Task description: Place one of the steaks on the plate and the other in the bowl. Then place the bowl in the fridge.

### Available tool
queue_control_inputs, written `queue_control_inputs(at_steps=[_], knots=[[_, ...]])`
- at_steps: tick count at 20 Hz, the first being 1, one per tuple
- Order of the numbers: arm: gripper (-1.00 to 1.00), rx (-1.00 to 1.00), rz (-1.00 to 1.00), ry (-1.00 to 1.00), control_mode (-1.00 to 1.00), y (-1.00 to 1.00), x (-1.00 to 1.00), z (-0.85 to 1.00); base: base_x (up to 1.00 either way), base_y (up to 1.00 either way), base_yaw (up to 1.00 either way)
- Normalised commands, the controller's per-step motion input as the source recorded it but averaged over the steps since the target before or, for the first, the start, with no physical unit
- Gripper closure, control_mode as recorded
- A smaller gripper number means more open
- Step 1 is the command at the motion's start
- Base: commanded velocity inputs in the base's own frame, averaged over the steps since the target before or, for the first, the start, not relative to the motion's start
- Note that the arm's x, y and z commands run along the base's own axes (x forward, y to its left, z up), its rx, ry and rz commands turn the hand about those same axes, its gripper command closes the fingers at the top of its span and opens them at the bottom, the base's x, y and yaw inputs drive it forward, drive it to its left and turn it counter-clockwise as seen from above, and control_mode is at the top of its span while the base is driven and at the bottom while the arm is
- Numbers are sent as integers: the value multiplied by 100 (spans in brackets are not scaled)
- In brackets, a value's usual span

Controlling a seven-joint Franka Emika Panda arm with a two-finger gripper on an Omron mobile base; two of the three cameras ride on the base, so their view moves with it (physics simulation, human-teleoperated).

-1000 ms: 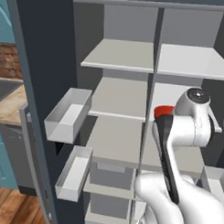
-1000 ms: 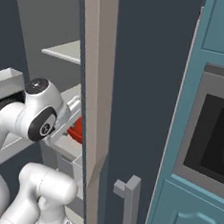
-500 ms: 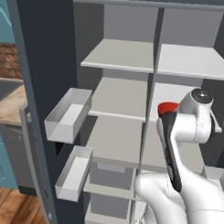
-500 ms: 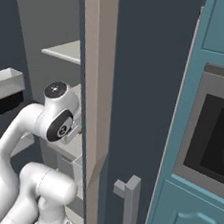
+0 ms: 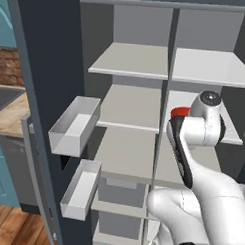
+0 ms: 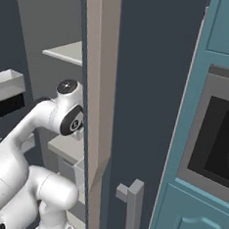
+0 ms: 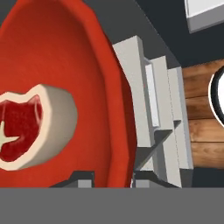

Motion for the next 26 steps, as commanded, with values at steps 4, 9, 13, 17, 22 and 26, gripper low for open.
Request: queue_control_inputs(at_steps=[4,9,13,17,22,26], knots=[[100,-3,0,0,-100,-35,39,0,0,0,0],[100,-1,0,0,-100,-39,36,0,0,0,0],[100,0,0,0,-100,-30,43,-3,0,0,0],[100,-2,0,0,-100,-11,49,-19,0,0,0],[100,-4,0,0,-100,-6,40,-38,0,0,0],[100,-2,0,0,-100,-26,21,-34,0,0,0]])
